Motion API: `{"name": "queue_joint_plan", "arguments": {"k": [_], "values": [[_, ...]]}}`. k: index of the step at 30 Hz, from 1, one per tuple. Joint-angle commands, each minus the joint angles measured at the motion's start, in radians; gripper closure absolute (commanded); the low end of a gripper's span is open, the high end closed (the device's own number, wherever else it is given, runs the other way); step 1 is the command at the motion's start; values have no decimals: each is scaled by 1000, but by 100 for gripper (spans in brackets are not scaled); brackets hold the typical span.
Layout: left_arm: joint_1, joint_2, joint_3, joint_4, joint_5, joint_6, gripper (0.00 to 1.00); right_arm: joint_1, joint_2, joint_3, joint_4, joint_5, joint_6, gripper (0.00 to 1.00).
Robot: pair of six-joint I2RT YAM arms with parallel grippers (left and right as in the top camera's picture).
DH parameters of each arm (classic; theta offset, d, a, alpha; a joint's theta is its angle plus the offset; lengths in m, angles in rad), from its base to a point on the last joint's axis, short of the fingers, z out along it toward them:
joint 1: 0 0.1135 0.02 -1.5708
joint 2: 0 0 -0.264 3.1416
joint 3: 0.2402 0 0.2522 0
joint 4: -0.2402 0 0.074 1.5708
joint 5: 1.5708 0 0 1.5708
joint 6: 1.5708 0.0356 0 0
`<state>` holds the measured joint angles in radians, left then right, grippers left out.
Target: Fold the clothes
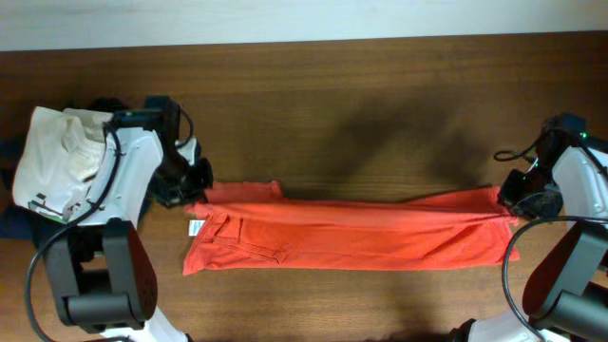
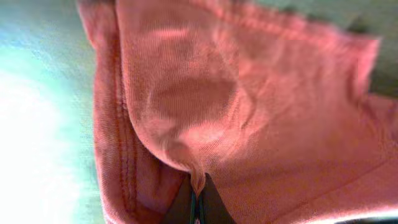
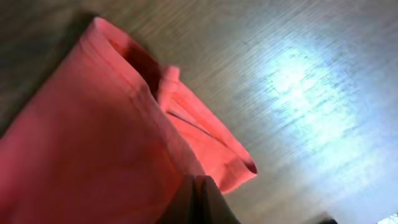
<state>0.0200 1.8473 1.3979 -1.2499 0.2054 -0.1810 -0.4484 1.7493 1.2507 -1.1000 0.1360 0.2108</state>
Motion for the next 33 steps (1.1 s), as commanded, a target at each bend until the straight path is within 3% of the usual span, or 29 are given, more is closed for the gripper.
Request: {"name": "queue_joint_plan", "arguments": {"k": [1, 3, 5, 7, 12, 18, 21, 26, 27, 29, 30, 33], "values": [[6, -21, -103, 0, 8, -5, 100, -5, -6, -15, -25, 66, 15, 87], [6, -21, -171, -8, 7, -5, 96, -5, -6, -36, -54, 106, 15, 85], [6, -21, -183, -29, 6, -5, 44, -5, -6, -58, -68, 104, 15, 69], [6, -21, -182, -47, -1, -5, 38, -5, -6, -61, -67, 51, 15, 68], [-21, -28, 3, 14, 82, -5, 41, -3, -6, -75, -75, -193, -50, 68], [-244, 34, 7, 318, 124, -37, 41, -3, -6, -126, -45, -193, -57, 67], [-296, 140, 7, 388, 87, -162, 41, -3, -6, -126, -43, -193, -58, 67], [-319, 229, 7, 424, 85, -164, 42, -3, -6, -126, -37, -193, -57, 67], [-319, 235, 7, 429, 86, -164, 66, -3, -6, -126, -37, -193, -58, 67], [-322, 236, 7, 424, 87, -164, 92, -3, -6, -126, -37, -193, -57, 67], [-324, 236, 7, 423, 91, -164, 99, -3, -6, -126, -36, -192, -58, 67], [-314, 225, 50, 367, 122, -163, 99, -3, -6, -126, -37, -192, -58, 67]]}}
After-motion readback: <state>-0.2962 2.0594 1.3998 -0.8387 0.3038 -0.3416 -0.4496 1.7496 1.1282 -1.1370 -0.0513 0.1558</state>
